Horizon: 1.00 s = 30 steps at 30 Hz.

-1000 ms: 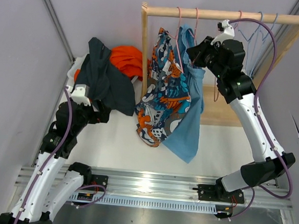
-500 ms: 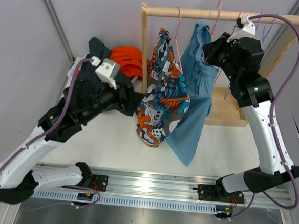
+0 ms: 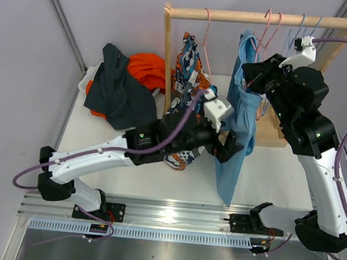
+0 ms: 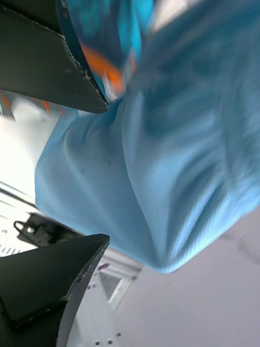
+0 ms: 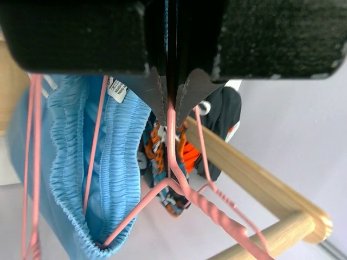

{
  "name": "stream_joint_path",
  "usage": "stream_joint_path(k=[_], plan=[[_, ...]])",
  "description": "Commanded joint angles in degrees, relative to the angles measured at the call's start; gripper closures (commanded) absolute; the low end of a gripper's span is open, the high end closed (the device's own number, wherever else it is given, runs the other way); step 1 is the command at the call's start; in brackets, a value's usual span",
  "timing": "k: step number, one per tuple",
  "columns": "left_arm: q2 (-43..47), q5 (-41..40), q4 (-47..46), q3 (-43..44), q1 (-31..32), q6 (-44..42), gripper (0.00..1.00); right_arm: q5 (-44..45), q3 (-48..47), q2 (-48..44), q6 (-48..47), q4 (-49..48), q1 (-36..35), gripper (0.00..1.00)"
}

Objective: Remove the shorts from the hanger

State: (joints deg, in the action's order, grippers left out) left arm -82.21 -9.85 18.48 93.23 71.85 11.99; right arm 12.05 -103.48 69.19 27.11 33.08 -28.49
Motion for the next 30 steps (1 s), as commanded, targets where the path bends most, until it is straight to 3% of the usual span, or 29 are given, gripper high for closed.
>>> stream_joint_path(k=[1, 10, 12, 15, 18, 19, 22, 26, 30], plan=[[-1.63, 1.85, -7.04, 2.39, 2.85, 0.14, 0.01, 2.44, 0.03, -2.39, 1.01, -3.81, -2.0, 1.0], [-5.41, 2.38, -9.95, 1.78, 4.96, 1.72, 0.01, 2.71, 1.44, -5.29, 1.36, -3.99, -2.18, 1.0], [-5.85, 1.07, -10.65, 0.64, 5.05, 1.81, 0.1, 2.36, 1.35, -5.82, 1.97, -4.08, -2.18, 1.0], [-6.64, -0.17, -11.45, -0.5, 5.05, 1.46, 0.12, 2.36, 1.18, -6.6, 2.59, -3.81, -2.18, 1.0], [-8.05, -0.79, -12.68, -1.65, 5.05, 1.37, 0.34, 3.15, 0.83, -7.22, 2.68, -3.29, -2.18, 1.0], [-8.4, -0.79, -13.03, -1.74, 5.05, 1.63, 0.63, 3.32, 0.74, -7.4, 2.68, -3.11, -2.18, 1.0], [-9.1, -0.87, -12.95, -2.44, 5.22, 3.04, 1.0, 3.59, 0.04, -7.14, 2.33, -2.67, -2.18, 1.0], [-5.42, -3.33, -14.96, -7.61, 8.12, 3.39, 1.0, 3.94, -1.63, -5.91, 1.28, -2.23, -2.27, 1.0], [0.38, -9.38, -17.77, -18.49, 14.0, 4.79, 1.0, 5.7, -5.84, -3.54, -1.01, -0.92, -1.83, 1.0]])
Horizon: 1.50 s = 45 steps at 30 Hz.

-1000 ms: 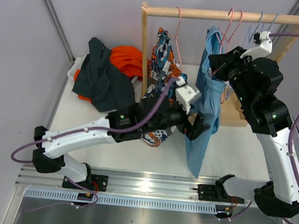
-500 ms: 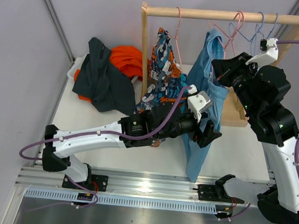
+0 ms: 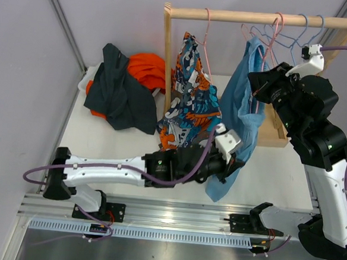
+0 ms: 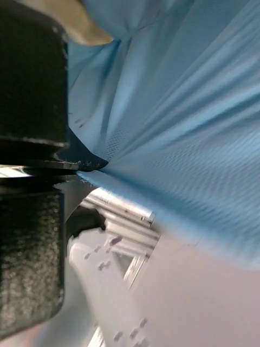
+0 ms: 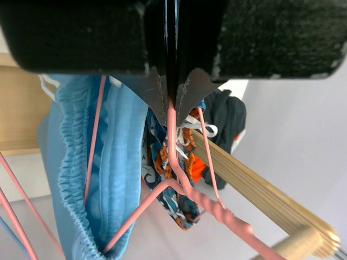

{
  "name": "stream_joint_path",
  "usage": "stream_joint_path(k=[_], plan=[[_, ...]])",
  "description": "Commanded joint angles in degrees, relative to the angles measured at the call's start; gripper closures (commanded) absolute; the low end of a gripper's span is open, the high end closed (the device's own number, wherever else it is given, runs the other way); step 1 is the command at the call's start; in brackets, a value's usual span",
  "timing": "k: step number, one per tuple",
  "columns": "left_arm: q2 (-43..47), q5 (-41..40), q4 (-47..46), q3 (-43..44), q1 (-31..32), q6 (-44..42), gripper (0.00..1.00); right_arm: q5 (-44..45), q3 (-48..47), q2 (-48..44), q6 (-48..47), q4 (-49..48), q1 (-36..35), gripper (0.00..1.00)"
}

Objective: Remove the shorts from the hanger

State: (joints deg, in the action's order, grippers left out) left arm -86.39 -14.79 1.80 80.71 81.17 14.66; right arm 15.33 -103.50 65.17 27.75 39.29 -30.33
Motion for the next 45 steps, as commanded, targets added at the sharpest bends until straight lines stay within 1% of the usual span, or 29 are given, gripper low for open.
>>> stream_joint_path(k=[1, 5, 7, 10, 14, 15, 17, 18, 20, 21, 23, 24, 25, 26, 27, 28, 31, 33, 34, 36, 37, 38, 39, 40, 41, 42, 43, 44, 45], plan=[[6.3, -5.24, -1.45, -9.13, 7.14, 2.92, 1.0, 2.42, -7.83, 1.01, -1.99, -6.68, 0.44, 1.0], [7.99, -9.47, -3.38, -16.0, 12.87, 7.31, 1.0, 2.24, -11.62, 2.86, -3.14, -5.02, 1.41, 1.0], [7.82, -10.96, -3.04, -16.89, 14.1, 8.9, 1.0, 2.25, -11.29, 2.51, -2.96, -4.49, 1.76, 1.0], [7.55, -12.8, -2.42, -16.29, 14.11, 8.46, 1.0, 1.81, -9.7, 0.84, -1.82, -4.22, 1.76, 1.0], [4.84, -16.67, 0.48, -9.26, 13.84, 1.71, 1.0, 1.72, -6.89, -2.41, -0.59, -1.85, 1.76, 1.0], [4.22, -16.85, 1.27, -5.77, 12.89, 0.91, 1.0, 1.81, -7.06, -2.85, -0.5, -1.15, 1.76, 1.0], [1.68, -17.29, 2.93, -2.94, 11.04, -0.32, 1.0, 0.67, -7.59, -4.52, 1.25, 2.8, 1.76, 1.0], [0.62, -17.38, 5.55, 1.77, 7.9, -0.07, 1.0, -0.29, -7.33, -5.22, 2.47, 4.46, 1.76, 1.0], [-1.14, -16.86, 7.85, 4.97, 4.28, 0.55, 1.0, -4.32, -5.76, -8.46, 7.57, 9.92, 1.76, 1.0], [-2.45, -16.59, 9.17, 9.34, 0.78, 0.55, 1.0, -5.91, -1.57, -10.3, 9.06, 10.71, 1.68, 1.0], [-3.43, -15.72, 9.27, 13.83, -2.49, -1.72, 1.0, -9.6, 3.46, -16.26, 13.62, 12.56, 1.67, 1.0], [-4.83, -15.71, 9.79, 15.78, -5.37, -2.52, 1.0, -10.4, 5.49, -17.95, 14.78, 13.26, 1.76, 1.0], [-5.8, -15.62, 11.8, 20.15, -6.88, -3.22, 1.0, -11.98, 8.2, -19.36, 15.84, 15.53, 1.76, 1.0], [-7.11, -15.45, 13.65, 25.85, -8.38, -4.01, 1.0, -12.69, 8.84, -21.38, 17.15, 17.03, 1.68, 1.0], [-10.0, -15.01, 16.1, 29.12, -11.0, -4.02, 1.0, -13.22, 9.02, -21.83, 17.6, 18.44, 1.76, 1.0], [-11.24, -15.01, 21.09, 38.29, -11.9, -4.02, 1.0, -13.66, 8.41, -22.27, 17.6, 21.41, 1.94, 1.0], [-11.79, -14.93, 25.17, 43.21, -12.52, -4.81, 1.0, -13.66, 6.22, -23.07, 16.99, 24.34, 2.29, 1.0], [-9.16, -13.7, 24.92, 39.46, -11.3, -3.32, 1.0, -12.96, 3.14, -21.85, 15.77, 24.96, 2.38, 1.0], [-5.67, -12.56, 24.31, 32.65, -10.68, -2.1, 1.0, -12.61, 2.0, -20.97, 15.24, 24.96, 2.38, 1.0], [-2.31, -12.2, 23.51, 27.95, -7.01, -0.6, 1.0, -12.35, -1.43, -18.95, 13.83, 24.44, 2.38, 1.0], [-0.64, -12.46, 23.51, 20.79, -5.51, 0.97, 1.0, -12.08, -2.66, -16.24, 12.0, 23.3, 2.38, 1.0], [2.08, -12.55, 23.68, 18.46, -3.84, 2.12, 1.0, -11.82, -5.28, -14.65, 11.02, 22.77, 2.38, 1.0], [3.41, -13.07, 24.38, 16.08, -0.08, 3.35, 1.0, -11.47, -6.78, -12.8, 9.88, 22.15, 2.38, 1.0], [4.73, -15.08, 24.56, 9.36, 2.05, 5.89, 1.0, -10.77, -8.45, -9.13, 7.69, 21.1, 2.29, 1.0], [7.09, -16.4, 24.48, 7.03, 4.59, 7.22, 1.0, -10.68, -10.21, -7.0, 6.63, 20.75, 2.29, 1.0], [8.24, -18.16, 24.3, 4.83, 9.75, 8.36, 1.0, -10.5, -13.79, -4.98, 5.75, 20.31, 2.29, 1.0], [9.39, -20.09, 24.21, -0.67, 12.24, 11.16, 1.0, -10.24, -15.66, -0.79, 5.04, 19.95, 2.38, 1.0], [10.27, -23.24, 24.47, -2.03, 14.61, 12.84, 1.0, -9.97, -17.5, 1.17, 3.99, 19.78, 2.38, 1.0], [11.67, -24.92, 26.48, -3.0, 18.9, 14.59, 1.0, -9.88, -20.31, 2.93, 3.46, 19.25, 2.38, 1.0]])
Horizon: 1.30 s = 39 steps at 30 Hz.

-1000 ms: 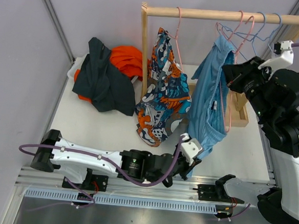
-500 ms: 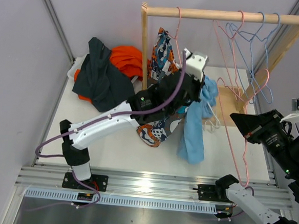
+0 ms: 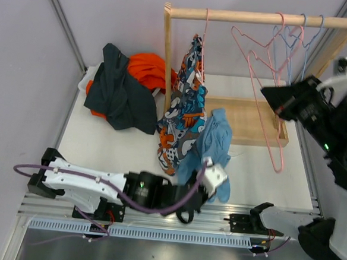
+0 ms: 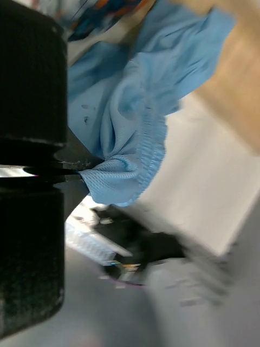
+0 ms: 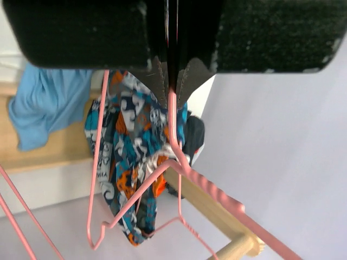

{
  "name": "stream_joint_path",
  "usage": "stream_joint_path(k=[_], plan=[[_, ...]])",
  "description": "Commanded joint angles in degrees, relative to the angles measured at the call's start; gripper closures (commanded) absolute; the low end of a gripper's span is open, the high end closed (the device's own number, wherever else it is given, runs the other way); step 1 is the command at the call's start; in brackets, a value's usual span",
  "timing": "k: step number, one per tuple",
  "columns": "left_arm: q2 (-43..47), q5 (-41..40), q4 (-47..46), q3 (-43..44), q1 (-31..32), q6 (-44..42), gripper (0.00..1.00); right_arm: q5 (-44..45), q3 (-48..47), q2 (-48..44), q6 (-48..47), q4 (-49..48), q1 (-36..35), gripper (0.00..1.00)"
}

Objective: Remove the shorts from the hanger

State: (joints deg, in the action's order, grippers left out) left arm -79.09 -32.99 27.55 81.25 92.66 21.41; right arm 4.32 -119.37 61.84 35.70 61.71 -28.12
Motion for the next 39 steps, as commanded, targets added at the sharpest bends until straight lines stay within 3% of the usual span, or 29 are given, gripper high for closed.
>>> stream_joint_path(k=[1, 6, 10, 15, 20, 27, 28, 29, 30, 31, 33, 34, 35, 37, 38, 39], plan=[[4.82, -8.82, 2.75, -5.47, 9.45, 11.95, 1.0, 1.22, -5.42, 8.97, -5.02, -4.74, 0.26, 1.0], [7.02, -20.25, 14.27, -8.74, 20.52, 23.66, 1.0, 0.88, -9.82, 16.45, -7.14, -10.73, 1.92, 1.0], [9.38, -21.94, 21.57, -12.59, 22.65, 33.5, 1.0, -2.37, -10.53, 21.03, -6.7, -14.15, 5.52, 1.0], [13.17, -23.69, 21.58, -15.86, 22.83, 34.49, 1.0, -4.05, -4.3, 22.62, -6.52, -20.48, 10.36, 1.0], [16.59, -28.08, 26.4, -12.7, 21.34, 32.3, 1.0, -9.23, 4.31, 21.48, -6.35, -25.23, 13.7, 1.0], [23.18, -28.61, 22.99, -7.27, 10.89, 15.53, 1.0, -11.26, 16.88, 14.98, -5.47, -29.54, 14.5, 1.0], [24.15, -29.23, 21.16, -1.77, 5.04, 3.5, 1.0, -11.35, 21.24, 11.93, -5.29, -29.98, 14.58, 1.0], [24.16, -28.97, 21.14, -1.71, 2.72, 3.38, 1.0, -11.35, 21.29, 10.94, -5.12, -29.98, 14.58, 1.0], [25.2, -28.45, 19.23, 2.29, 0.35, -5.24, 1.0, -11.35, 22.16, 10.06, -5.2, -29.9, 14.5, 0.99], [25.82, -27.4, 14.25, 3.64, -2.55, -9.59, 1.0, -11.35, 23.47, 9.09, -5.21, -29.64, 14.58, 0.73], [26.7, -22.33, 8.86, 9.58, -11.77, -20.81, 1.0, -10.82, 24.71, 6.54, -5.29, -28.67, 14.58, 0.34], [26.45, -20.29, 6.84, 11.37, -15.28, -24.36, 1.0, -10.47, 25.41, 5.66, -5.38, -28.32, 14.58, 0.07], [25.75, -18.18, 3.16, 12.95, -23.15, -27.18, 1.0, -10.12, 26.63, 4.0, -5.47, -27.62, 14.58, 0.01], [19.81, -9.93, 3.29, 23.04, -31.36, -30.46, 1.0, -9.07, 28.22, 2.06, -5.91, -27.26, 14.5, 0.01], [16.98, -6.94, 4.95, 26.12, -38.71, -30.72, 1.0, -8.8, 29.97, 1.18, -5.91, -27.0, 14.58, 0.01], [13.99, -1.86, 5.75, 35.02, -41.83, -31.16, 1.0, -8.54, 30.86, -0.74, -5.91, -27.0, 14.58, 0.01]])
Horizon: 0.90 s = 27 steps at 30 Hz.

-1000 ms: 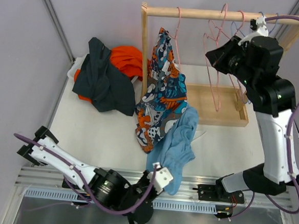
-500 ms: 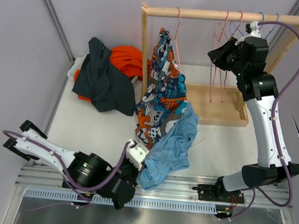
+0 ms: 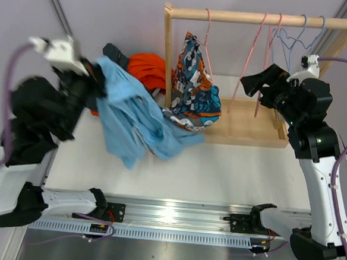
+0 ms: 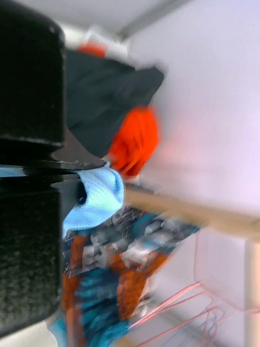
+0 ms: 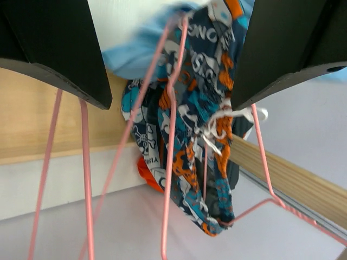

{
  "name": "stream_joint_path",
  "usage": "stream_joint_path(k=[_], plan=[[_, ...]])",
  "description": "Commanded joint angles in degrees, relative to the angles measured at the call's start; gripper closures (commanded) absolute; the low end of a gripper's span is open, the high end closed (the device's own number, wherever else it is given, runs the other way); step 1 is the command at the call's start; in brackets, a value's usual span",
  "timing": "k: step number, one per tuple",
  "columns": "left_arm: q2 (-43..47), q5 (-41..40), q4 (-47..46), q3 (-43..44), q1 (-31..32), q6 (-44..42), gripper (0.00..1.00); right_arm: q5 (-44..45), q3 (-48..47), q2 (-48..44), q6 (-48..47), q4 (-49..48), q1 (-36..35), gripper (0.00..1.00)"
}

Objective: Remove the shorts from the hanger

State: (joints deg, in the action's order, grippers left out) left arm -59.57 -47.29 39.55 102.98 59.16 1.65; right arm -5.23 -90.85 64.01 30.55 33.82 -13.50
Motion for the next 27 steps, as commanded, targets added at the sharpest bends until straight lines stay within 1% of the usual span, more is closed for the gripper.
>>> stream_joint_path(k=[1, 2, 3, 4, 5, 6, 7, 8, 9, 10, 11, 12, 14, 16, 19, 20, 22, 23, 24, 25, 26, 27], plan=[[-11.56, 14.57, -5.63, 16.17, -14.01, -11.41, 1.0, 1.45, 3.3, -3.97, -0.75, 0.89, -0.04, 0.01], [-14.75, 16.68, -5.28, 18.98, -17.03, -11.49, 1.0, 1.54, 5.4, -4.85, -0.75, 0.63, 0.05, 0.0], [-17.92, 18.88, -4.49, 27.71, -19.93, -10.71, 1.0, 1.54, 6.38, -6.6, -0.75, 0.54, 0.05, 0.01], [-21.17, 22.55, -4.05, 30.76, -22.91, -10.09, 1.0, 1.63, 7.34, -7.49, -0.75, 0.54, 0.05, 0.01], [-27.64, 23.81, -4.04, 34.1, -28.08, -9.74, 1.0, 1.54, 8.31, -8.28, -0.75, 0.72, 0.05, 0.01], [-30.84, 25.04, -4.04, 42.92, -30.39, -8.52, 1.0, 1.46, 10.15, -9.07, -0.75, 0.8, 0.05, 0.0], [-33.48, 28.27, -4.48, 45.18, -35.2, -7.2, 1.0, 1.19, 11.12, -10.47, -0.84, 0.98, 0.05, 0.01], [-35.51, 29.87, -5.79, 46.68, -37.42, -6.23, 1.0, 0.84, 12.09, -11.18, -0.84, 0.89, 0.05, 0.01], [-37.44, 31.54, -10.5, 44.78, -39.36, -4.22, 1.0, 0.49, 14.01, -11.88, -1.1, 0.98, 0.05, 0.01], [-37.98, 34.77, -13.33, 43.11, -42.95, -3.24, 1.0, 0.4, 14.99, -13.37, -1.1, 0.98, -0.04, 0.01], [-38.42, 37.07, -16.14, 39.79, -44.72, -1.06, 1.0, -0.73, 16.04, -14.17, -1.1, 0.98, 0.05, 0.01], [-40.69, 39.7, -19.91, 38.62, -46.31, 1.05, 1.0, -1.35, 17.79, -15.04, -1.19, 0.81, 0.05, 0.01], [-45.0, 45.76, -20.65, 40.7, -50.52, 6.14, 1.0, -2.49, 20.0, -18.02, -1.19, -0.24, 0.05, 0.01], [-51.39, 48.76, -21.79, 42.74, -52.38, 7.92, 1.0, -4.25, 22.45, -19.88, -1.36, -0.95, -0.04, 0.01], [-56.25, 51.59, -22.76, 41.25, -52.74, 8.37, 1.0, -5.22, 23.52, -21.82, -2.33, -0.78, 0.05, 0.01], [-56.79, 52.29, -22.59, 39.77, -52.74, 8.98, 1.0, -5.14, 23.44, -22.26, -2.51, -0.6, -0.04, 0.01], [-56.1, 52.73, -23.11, 34.07, -52.74, 9.42, 1.0, -5.57, 23.35, -22.61, -2.51, -1.56, -0.04, 0.01], [-55.22, 52.39, -24.85, 28.91, -52.83, 10.99, 0.97, -6.1, 23.17, -22.79, -2.42, -2.18, -0.04, 0.01], [-54.26, 52.12, -25.39, 24.07, -52.83, 11.61, 0.87, -6.8, 23.0, -22.7, -1.9, -2.88, -0.04, 0.01], [-53.2, 52.03, -25.83, 21.67, -53.0, 12.32, 0.35, -9.24, 22.91, -22.61, -1.63, -5.06, -0.21, 0.01], [-51.28, 52.12, -25.84, 17.91, -53.0, 13.46, 0.1, -10.75, 22.39, -22.35, -1.28, -6.3, -0.21, 0.01], [-50.13, 51.86, -25.58, 14.65, -53.09, 13.73, 0.01, -12.15, 21.77, -21.3, -1.02, -7.1, -0.39, 0.01]])
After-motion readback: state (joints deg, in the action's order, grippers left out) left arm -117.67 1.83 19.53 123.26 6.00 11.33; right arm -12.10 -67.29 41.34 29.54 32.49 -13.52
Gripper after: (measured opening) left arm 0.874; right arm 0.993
